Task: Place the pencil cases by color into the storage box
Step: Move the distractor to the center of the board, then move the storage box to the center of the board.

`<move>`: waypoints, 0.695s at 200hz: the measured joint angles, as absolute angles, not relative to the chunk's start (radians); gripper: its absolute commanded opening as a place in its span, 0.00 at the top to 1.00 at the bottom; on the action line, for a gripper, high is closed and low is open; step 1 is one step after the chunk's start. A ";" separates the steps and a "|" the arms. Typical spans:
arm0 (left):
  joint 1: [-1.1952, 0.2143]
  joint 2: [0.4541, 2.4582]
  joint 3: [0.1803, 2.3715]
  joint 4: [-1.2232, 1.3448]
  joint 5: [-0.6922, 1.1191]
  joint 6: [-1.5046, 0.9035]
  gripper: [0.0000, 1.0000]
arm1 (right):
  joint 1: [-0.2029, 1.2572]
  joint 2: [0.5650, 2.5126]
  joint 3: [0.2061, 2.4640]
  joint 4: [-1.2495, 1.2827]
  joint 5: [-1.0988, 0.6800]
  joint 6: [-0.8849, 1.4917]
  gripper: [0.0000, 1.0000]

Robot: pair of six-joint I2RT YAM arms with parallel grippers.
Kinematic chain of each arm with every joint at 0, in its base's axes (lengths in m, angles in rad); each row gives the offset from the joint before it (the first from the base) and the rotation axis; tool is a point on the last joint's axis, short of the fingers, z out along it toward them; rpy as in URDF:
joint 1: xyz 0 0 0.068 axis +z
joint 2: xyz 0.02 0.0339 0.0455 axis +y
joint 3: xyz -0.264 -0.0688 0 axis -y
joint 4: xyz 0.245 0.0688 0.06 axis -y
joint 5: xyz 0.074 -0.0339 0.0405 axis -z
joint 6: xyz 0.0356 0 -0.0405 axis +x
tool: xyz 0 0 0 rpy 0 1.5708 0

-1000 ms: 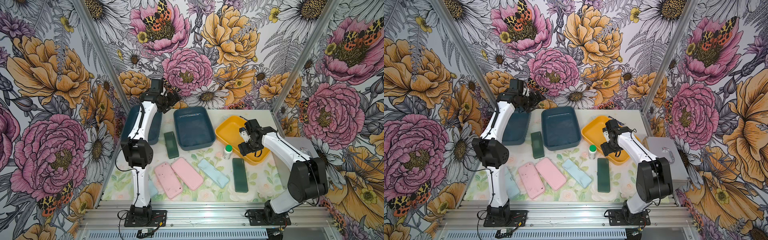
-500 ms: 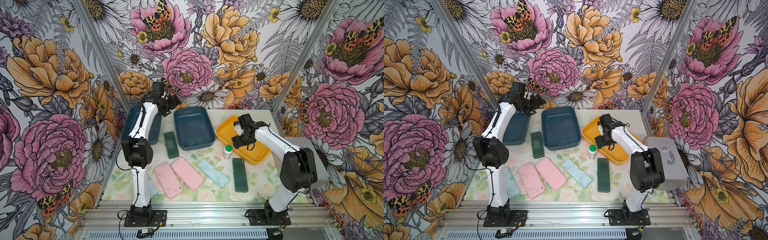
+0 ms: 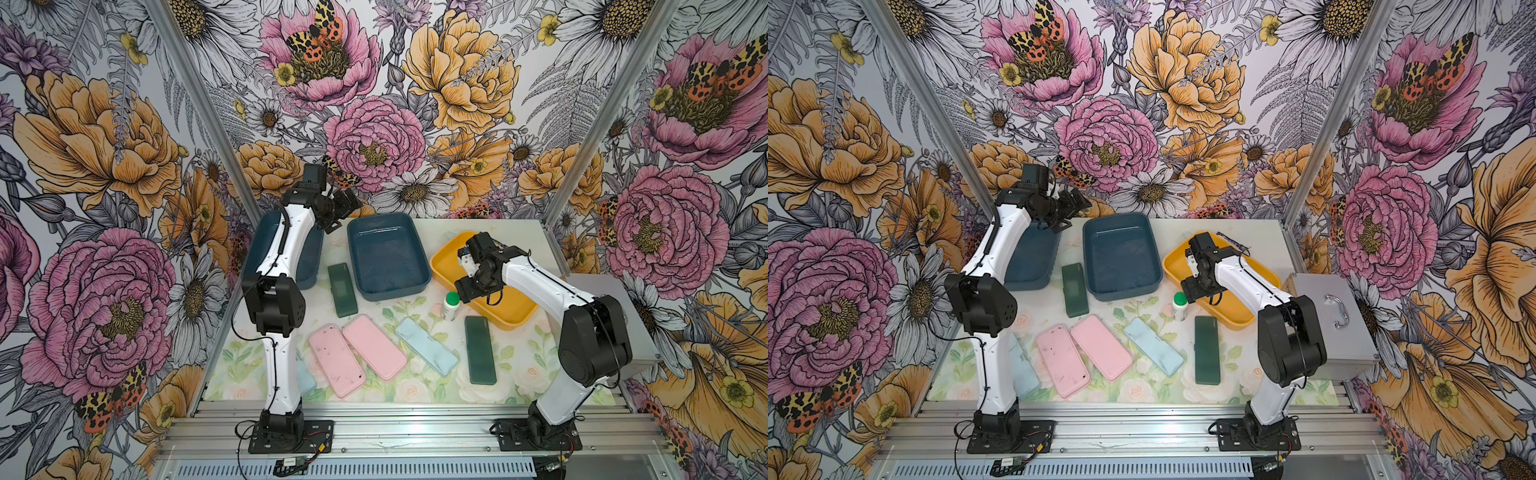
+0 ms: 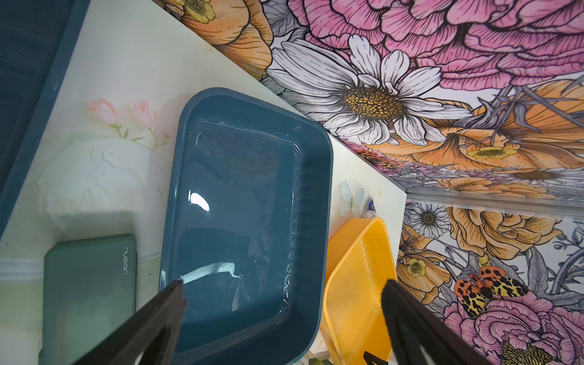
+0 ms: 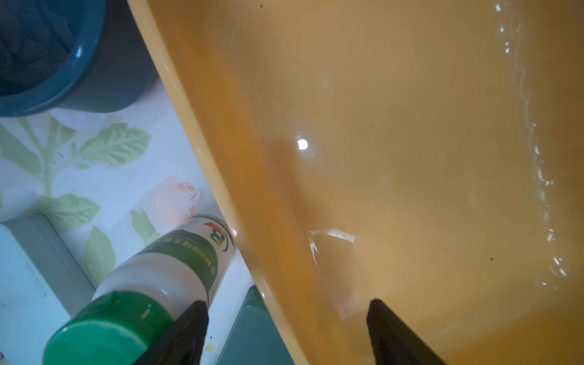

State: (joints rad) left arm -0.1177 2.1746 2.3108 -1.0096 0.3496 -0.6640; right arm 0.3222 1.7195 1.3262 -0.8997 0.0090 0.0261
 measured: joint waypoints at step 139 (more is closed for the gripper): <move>-0.117 2.175 2.294 -1.015 0.350 -0.664 0.01 | 0.332 1.771 1.325 -0.900 -0.030 0.030 0.25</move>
